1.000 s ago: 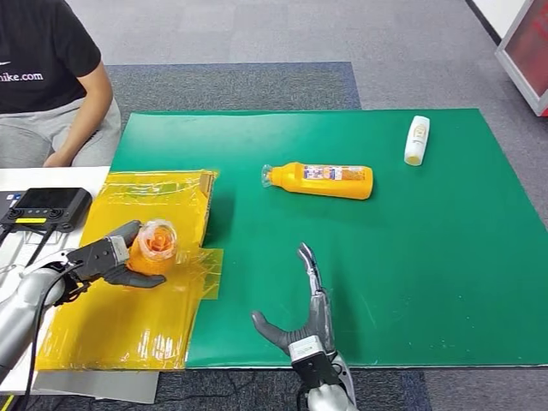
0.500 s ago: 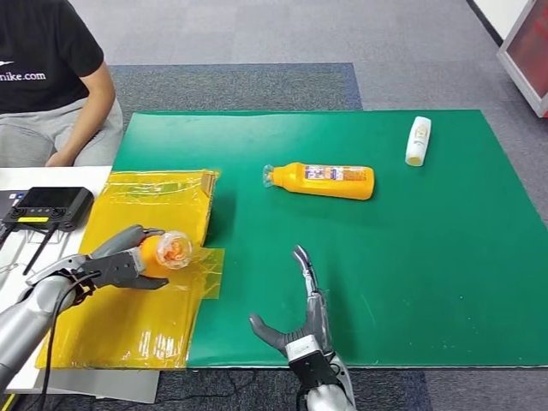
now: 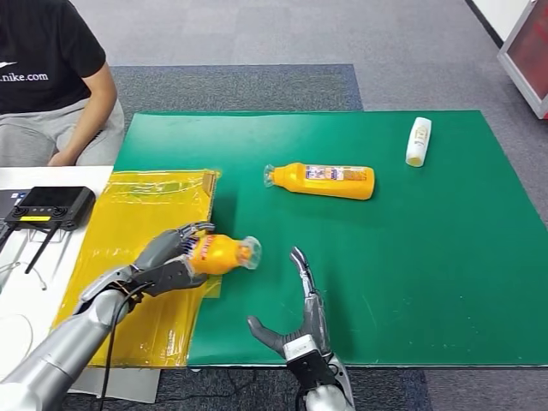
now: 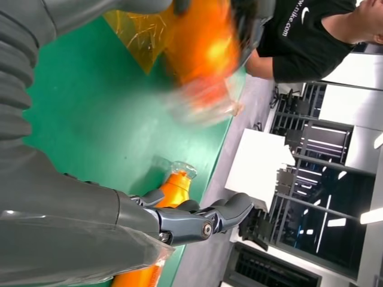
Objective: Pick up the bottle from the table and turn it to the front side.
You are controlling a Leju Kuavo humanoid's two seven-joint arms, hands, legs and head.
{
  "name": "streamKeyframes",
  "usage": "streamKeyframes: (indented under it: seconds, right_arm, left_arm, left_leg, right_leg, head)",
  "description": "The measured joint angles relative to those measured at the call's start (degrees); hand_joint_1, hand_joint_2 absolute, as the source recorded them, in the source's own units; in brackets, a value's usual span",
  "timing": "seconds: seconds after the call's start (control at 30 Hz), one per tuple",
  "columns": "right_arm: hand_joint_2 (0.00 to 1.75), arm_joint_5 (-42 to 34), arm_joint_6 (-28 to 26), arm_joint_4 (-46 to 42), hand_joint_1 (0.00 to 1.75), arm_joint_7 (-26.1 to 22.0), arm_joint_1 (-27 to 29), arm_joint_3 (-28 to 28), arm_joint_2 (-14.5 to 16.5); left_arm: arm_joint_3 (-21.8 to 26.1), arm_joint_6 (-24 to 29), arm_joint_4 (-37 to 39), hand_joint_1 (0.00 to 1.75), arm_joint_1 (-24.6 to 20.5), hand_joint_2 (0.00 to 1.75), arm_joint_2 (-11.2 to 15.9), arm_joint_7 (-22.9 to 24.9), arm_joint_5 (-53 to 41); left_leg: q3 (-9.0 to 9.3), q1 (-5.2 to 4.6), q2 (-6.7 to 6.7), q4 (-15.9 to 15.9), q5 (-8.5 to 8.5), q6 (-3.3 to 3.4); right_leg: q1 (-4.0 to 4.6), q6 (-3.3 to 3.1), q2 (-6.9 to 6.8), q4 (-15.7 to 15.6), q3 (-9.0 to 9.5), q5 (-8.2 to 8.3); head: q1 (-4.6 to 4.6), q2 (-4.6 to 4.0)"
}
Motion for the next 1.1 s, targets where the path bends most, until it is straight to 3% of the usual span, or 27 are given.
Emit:
streamKeyframes:
  seconds: [0.1, 0.17, 0.23, 0.27, 0.37, 0.43, 0.53, 0.67, 0.73, 0.97, 1.1]
  right_arm:
    - [1.75, -0.03, 0.09, 0.0, 0.0, 0.13, 0.02, 0.07, -0.02]
    - [1.75, -0.05, 0.1, 0.0, 0.0, 0.23, 0.03, 0.09, -0.02]
    - [1.75, -0.06, 0.09, 0.01, 0.0, 0.36, 0.03, 0.09, -0.02]
    - [1.75, -0.06, 0.08, 0.01, 0.0, 0.41, 0.03, 0.09, -0.02]
    - [1.75, -0.04, -0.04, 0.02, 0.0, 0.53, 0.03, 0.09, -0.02]
    - [1.75, -0.01, -0.21, 0.02, 0.0, 0.57, 0.04, 0.08, -0.02]
    - [1.75, 0.22, -0.6, 0.02, 0.0, 0.68, 0.12, 0.02, -0.02]
    - [1.75, 0.69, -0.76, 0.0, 0.0, 1.02, 0.55, -0.19, -0.19]
    - [1.75, 0.84, -0.69, 0.01, 0.0, 1.29, 0.71, -0.22, -0.3]
    - [1.75, 1.06, -0.07, 0.27, 0.0, 1.67, 0.62, -0.16, -0.34]
    - [1.75, 1.17, -0.07, 0.5, 0.0, 1.77, 0.4, -0.01, -0.34]
  left_arm:
    - [0.05, -0.26, 1.52, 0.51, 0.57, 1.75, -1.73, 0.17, -0.75]
    - [0.1, -0.93, 2.43, 0.89, 0.84, 1.75, -2.48, 0.2, -0.88]
    - [0.22, -1.61, 3.18, 1.07, 1.01, 1.75, -3.04, 0.25, -0.84]
    - [0.36, -1.89, 3.5, 0.92, 1.01, 1.75, -3.24, 0.33, -0.8]
    - [0.73, -2.26, 4.22, 0.16, 0.87, 1.75, -3.55, 0.55, -0.87]
    - [0.8, -1.67, 4.49, 0.01, 0.95, 1.75, -3.62, 0.57, -1.54]
    - [0.86, 2.75, 4.42, 0.0, 1.46, 1.75, -3.78, 0.32, -5.1]
    - [1.71, 17.0, -0.89, 0.0, 4.31, 1.75, -4.01, -4.03, -11.73]
    - [2.67, 21.93, -6.81, 0.0, 6.39, 1.75, -4.23, -7.75, -10.26]
    - [6.25, 27.1, -30.68, 0.0, 12.5, 1.75, -7.36, -19.32, 5.82]
    - [7.06, 30.9, -38.95, 0.0, 14.51, 1.75, -8.84, -21.04, 9.16]
  left_leg:
    - [-0.02, 0.0, 0.03, 0.0, -0.01, -0.01]
    - [-0.02, 0.01, 0.04, 0.0, -0.01, -0.01]
    - [-0.03, 0.02, 0.04, -0.01, -0.01, -0.02]
    - [-0.03, 0.02, 0.04, -0.01, -0.02, -0.03]
    - [-0.02, 0.02, 0.04, -0.02, -0.02, -0.04]
    - [-0.02, 0.02, 0.05, -0.02, -0.02, -0.04]
    - [-0.02, 0.02, 0.06, -0.01, -0.02, -0.04]
    - [-0.03, 0.02, 0.06, -0.01, -0.01, -0.04]
    - [-0.05, 0.02, 0.06, -0.01, -0.03, -0.04]
    - [-0.11, 0.02, 0.08, -0.01, -0.09, -0.06]
    - [-0.11, 0.02, 0.08, -0.01, -0.1, -0.07]
  right_leg:
    - [0.0, -0.01, 0.05, 0.0, -0.05, 0.0]
    - [0.01, -0.02, 0.06, 0.0, -0.07, -0.01]
    - [0.02, -0.03, 0.06, 0.0, -0.08, -0.02]
    - [0.03, -0.04, 0.06, 0.0, -0.07, -0.02]
    - [0.03, -0.05, 0.06, 0.0, -0.06, -0.03]
    - [0.03, -0.05, 0.06, 0.0, -0.06, -0.03]
    - [0.03, -0.05, 0.06, 0.0, -0.07, -0.02]
    - [0.03, -0.05, 0.06, 0.0, -0.08, -0.02]
    - [0.02, -0.05, 0.07, 0.0, -0.09, -0.03]
    - [0.02, -0.04, 0.09, 0.0, -0.13, -0.04]
    - [0.02, -0.04, 0.09, 0.0, -0.13, -0.05]
  head:
    - [-0.01, 0.0]
    - [-0.01, 0.0]
    - [-0.01, 0.0]
    - [-0.01, 0.0]
    - [-0.01, 0.0]
    - [-0.01, 0.0]
    - [-0.01, 0.0]
    - [0.0, 0.0]
    - [0.0, 0.0]
    - [0.0, 0.0]
    - [-0.02, 0.0]
